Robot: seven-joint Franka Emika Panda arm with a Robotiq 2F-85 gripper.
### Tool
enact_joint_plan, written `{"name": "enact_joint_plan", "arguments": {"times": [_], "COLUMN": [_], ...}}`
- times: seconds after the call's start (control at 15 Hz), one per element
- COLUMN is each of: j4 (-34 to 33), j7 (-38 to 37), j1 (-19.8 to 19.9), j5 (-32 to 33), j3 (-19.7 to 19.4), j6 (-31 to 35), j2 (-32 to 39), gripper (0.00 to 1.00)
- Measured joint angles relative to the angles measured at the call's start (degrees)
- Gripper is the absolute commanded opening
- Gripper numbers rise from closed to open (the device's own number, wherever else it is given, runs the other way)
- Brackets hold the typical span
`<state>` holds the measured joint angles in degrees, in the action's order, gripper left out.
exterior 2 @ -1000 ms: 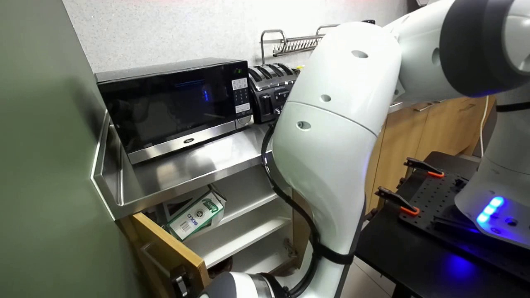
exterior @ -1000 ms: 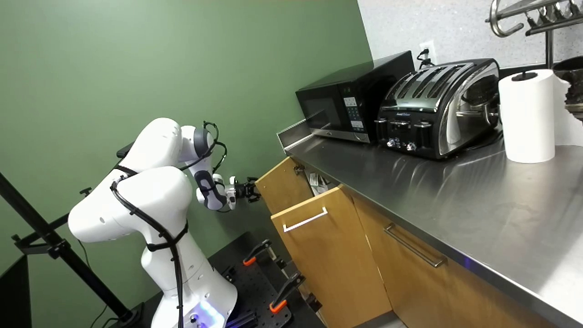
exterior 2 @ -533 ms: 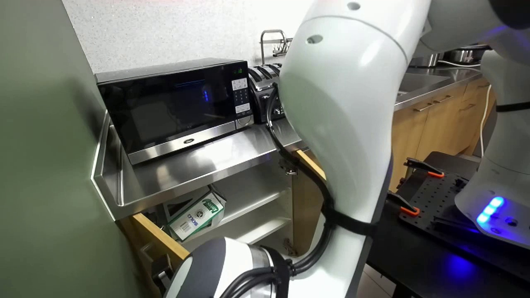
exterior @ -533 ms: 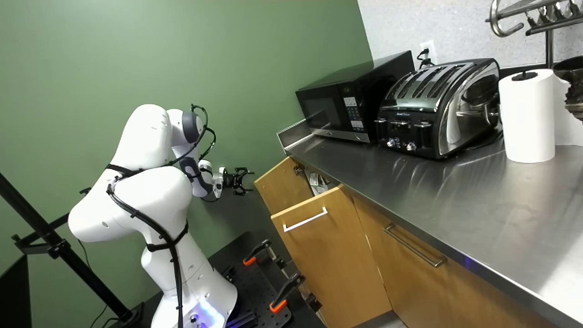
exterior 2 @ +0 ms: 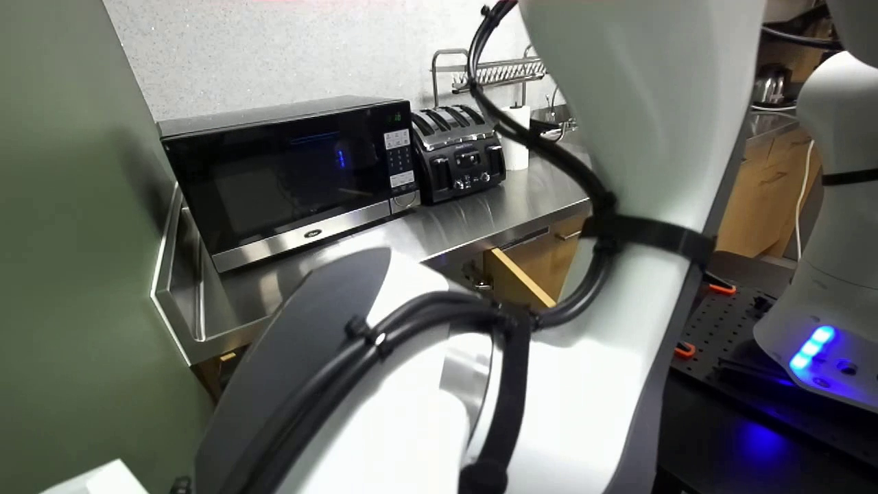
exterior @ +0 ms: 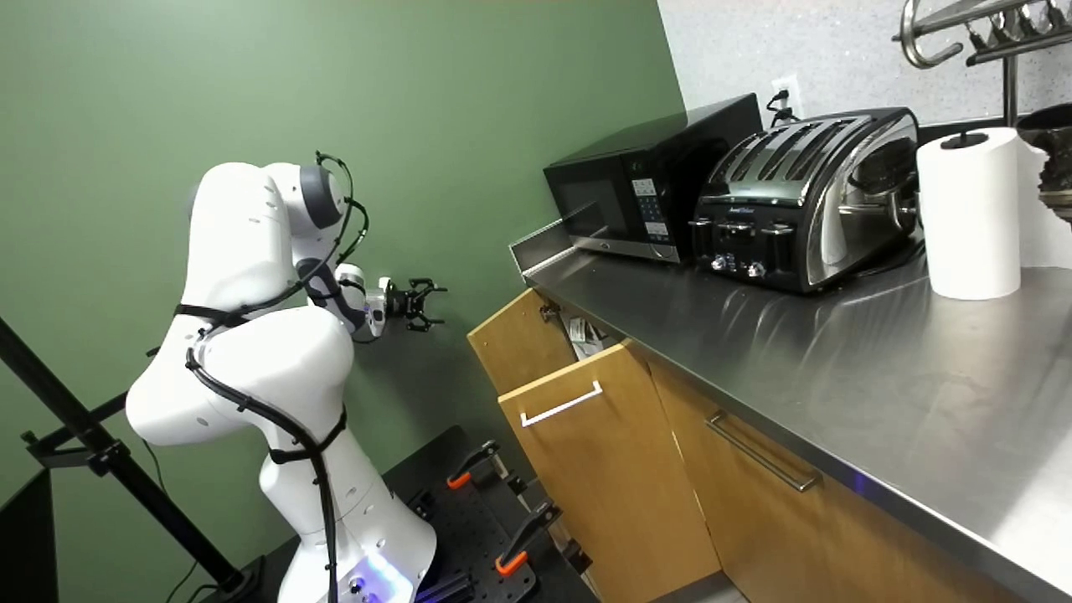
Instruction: Open the left cabinet door
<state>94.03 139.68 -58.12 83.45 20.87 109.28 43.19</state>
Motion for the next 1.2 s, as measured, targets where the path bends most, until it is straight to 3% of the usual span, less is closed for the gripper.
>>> {"name": "enact_joint_plan", "arguments": {"times": [0.6,1.2], "j4": [15.6,30.5], "j7": [-17.5,-41.8], "j1": [6.2,13.7], "j5": [-1.5,1.9], "j3": [0.1,1.0], "j6": [0.4,10.7], "j2": [-19.8,-35.4], "gripper": [1.00,1.00]}}
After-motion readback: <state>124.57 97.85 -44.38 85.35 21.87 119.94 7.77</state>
